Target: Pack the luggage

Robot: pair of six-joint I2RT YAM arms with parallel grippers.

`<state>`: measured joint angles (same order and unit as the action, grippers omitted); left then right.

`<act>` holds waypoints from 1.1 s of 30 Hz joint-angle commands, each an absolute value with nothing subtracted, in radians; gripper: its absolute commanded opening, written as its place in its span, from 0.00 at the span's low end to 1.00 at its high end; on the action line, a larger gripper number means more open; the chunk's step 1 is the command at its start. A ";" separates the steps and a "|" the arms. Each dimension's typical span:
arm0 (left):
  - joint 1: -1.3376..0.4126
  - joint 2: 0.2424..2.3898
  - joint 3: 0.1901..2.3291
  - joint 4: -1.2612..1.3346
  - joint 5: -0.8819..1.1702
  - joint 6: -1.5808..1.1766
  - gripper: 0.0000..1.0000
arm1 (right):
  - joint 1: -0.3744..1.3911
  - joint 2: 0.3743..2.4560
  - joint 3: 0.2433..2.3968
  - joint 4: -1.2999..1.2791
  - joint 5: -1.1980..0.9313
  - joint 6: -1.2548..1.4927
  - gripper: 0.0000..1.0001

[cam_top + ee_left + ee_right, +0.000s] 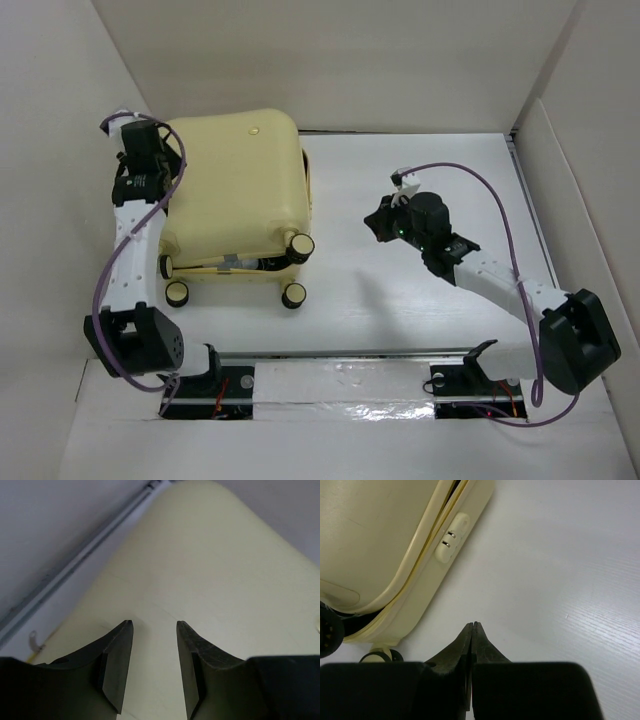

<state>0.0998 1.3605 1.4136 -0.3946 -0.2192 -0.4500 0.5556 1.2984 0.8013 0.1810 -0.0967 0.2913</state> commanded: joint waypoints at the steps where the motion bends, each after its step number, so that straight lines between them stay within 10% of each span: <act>1: 0.216 1.324 1.446 -0.345 -0.319 -0.512 0.37 | 0.569 1.266 0.796 0.229 -0.075 0.278 0.00; 24: 0.313 1.712 1.227 -0.334 -0.499 -0.439 0.23 | 0.597 1.238 0.801 0.218 -0.072 0.272 0.00; 33: 0.230 1.579 1.082 -0.262 -0.214 -0.574 0.21 | 0.597 1.213 0.787 0.218 -0.021 0.275 0.00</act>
